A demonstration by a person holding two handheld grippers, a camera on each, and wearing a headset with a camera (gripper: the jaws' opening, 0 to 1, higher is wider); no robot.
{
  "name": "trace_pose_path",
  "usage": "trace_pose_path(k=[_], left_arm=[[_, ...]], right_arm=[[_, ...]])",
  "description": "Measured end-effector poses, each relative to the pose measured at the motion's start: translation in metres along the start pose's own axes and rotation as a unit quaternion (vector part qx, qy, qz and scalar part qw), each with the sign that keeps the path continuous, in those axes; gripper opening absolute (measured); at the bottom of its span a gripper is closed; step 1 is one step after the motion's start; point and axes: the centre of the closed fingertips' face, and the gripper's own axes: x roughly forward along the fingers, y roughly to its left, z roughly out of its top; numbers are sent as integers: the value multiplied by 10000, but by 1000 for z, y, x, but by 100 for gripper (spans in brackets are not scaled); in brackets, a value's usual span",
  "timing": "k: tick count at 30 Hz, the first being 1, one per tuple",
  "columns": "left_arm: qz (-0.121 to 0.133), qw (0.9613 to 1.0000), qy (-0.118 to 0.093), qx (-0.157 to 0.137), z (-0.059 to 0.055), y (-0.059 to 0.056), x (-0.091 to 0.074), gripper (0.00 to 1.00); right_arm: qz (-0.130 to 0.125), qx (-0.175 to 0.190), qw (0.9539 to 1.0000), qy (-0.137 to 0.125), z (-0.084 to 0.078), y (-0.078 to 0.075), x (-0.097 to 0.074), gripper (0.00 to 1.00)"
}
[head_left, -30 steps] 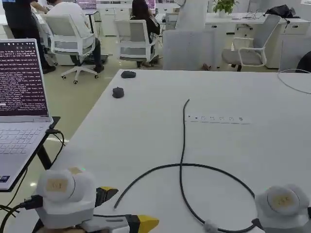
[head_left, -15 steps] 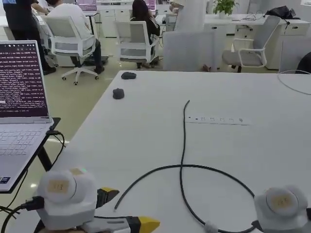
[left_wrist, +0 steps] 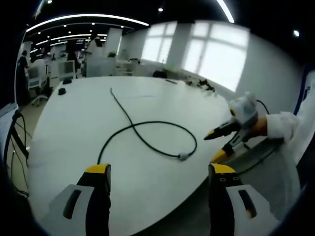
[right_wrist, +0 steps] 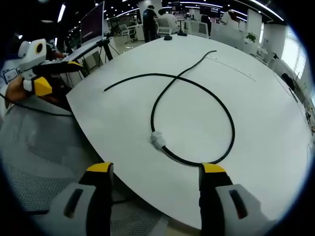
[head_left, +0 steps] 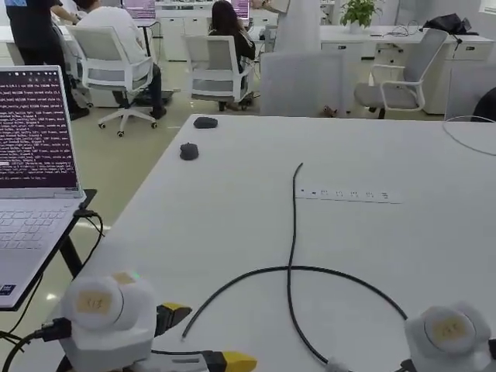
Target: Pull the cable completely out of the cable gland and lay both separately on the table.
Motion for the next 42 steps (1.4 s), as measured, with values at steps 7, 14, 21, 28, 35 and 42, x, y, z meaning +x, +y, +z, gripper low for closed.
trace_pose_path(k=[7, 14, 21, 28, 35, 42], left_arm=[[-23, 10000, 7, 37, 1, -2, 1, 81], [23, 10000, -6, 2, 1, 1, 0, 81], [24, 10000, -25, -6, 1, 1, -1, 81], [54, 10000, -77, 5, 4, 3, -2, 81], [48, 9999, -124, -10, 6, 4, -3, 81], [50, 9998, -206, -14, 10, 5, -5, 81]], right_arm=[[1, 42, 10000, 25, -2, -1, 0, 74], [14, 27, 10000, -8, 0, -1, 0, 74], [29, 9, 10000, 3, 0, 0, -1, 74], [45, -136, 9999, 65, 2, 2, 0, 73], [75, -355, 9993, 9, 13, -5, 0, 73], [0, -424, 9991, -38, 19, -17, -5, 72]])
